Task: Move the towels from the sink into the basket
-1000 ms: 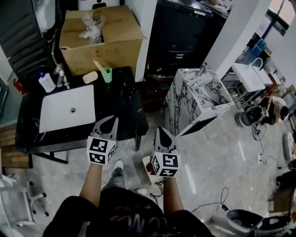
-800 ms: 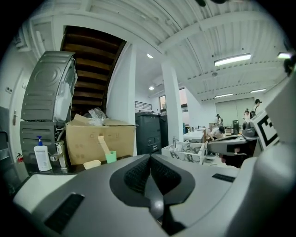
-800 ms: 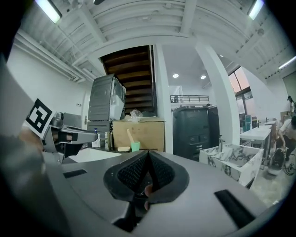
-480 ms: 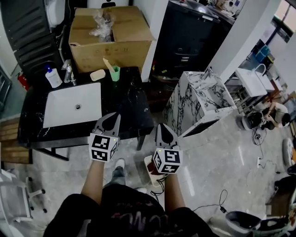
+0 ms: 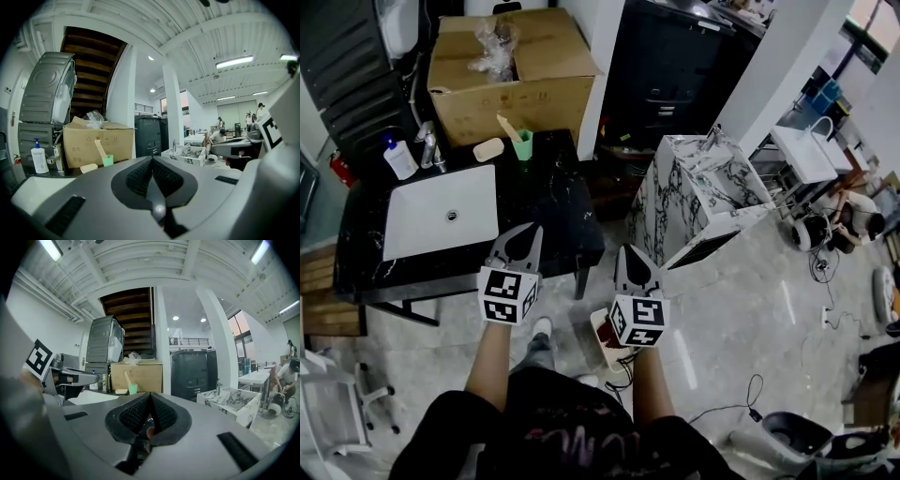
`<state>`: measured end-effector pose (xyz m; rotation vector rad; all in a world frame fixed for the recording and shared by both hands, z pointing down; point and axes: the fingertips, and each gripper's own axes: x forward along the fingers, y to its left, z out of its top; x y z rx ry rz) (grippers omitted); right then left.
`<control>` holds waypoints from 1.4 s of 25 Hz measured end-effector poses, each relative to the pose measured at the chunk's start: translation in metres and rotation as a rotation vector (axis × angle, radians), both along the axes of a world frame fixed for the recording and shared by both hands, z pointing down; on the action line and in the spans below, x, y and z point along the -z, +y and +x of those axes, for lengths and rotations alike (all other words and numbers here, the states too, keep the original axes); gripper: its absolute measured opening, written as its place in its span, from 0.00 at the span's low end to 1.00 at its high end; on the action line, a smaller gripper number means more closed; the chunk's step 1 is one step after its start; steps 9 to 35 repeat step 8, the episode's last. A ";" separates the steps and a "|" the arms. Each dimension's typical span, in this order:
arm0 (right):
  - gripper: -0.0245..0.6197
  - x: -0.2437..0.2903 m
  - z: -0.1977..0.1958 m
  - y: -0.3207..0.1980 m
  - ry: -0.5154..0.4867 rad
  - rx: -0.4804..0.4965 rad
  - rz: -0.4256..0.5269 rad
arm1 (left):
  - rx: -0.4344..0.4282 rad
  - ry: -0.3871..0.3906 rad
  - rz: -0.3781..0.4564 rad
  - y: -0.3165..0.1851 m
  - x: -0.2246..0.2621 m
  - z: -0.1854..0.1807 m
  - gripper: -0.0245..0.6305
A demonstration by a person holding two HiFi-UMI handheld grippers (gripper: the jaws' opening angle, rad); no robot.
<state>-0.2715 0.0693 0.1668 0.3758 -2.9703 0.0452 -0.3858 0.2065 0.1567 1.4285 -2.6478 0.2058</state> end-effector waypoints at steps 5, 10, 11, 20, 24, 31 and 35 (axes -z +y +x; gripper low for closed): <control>0.06 0.003 0.009 -0.006 -0.006 -0.010 0.004 | -0.004 -0.004 0.000 -0.002 0.002 0.008 0.06; 0.06 0.006 0.015 -0.009 -0.010 -0.014 0.006 | -0.006 -0.006 -0.001 -0.004 0.004 0.014 0.06; 0.06 0.006 0.015 -0.009 -0.010 -0.014 0.006 | -0.006 -0.006 -0.001 -0.004 0.004 0.014 0.06; 0.06 0.006 0.015 -0.009 -0.010 -0.014 0.006 | -0.006 -0.006 -0.001 -0.004 0.004 0.014 0.06; 0.06 0.006 0.015 -0.009 -0.010 -0.014 0.006 | -0.006 -0.006 -0.001 -0.004 0.004 0.014 0.06; 0.06 0.006 0.015 -0.009 -0.010 -0.014 0.006 | -0.006 -0.006 -0.001 -0.004 0.004 0.014 0.06; 0.06 0.006 0.015 -0.009 -0.010 -0.014 0.006 | -0.006 -0.006 -0.001 -0.004 0.004 0.014 0.06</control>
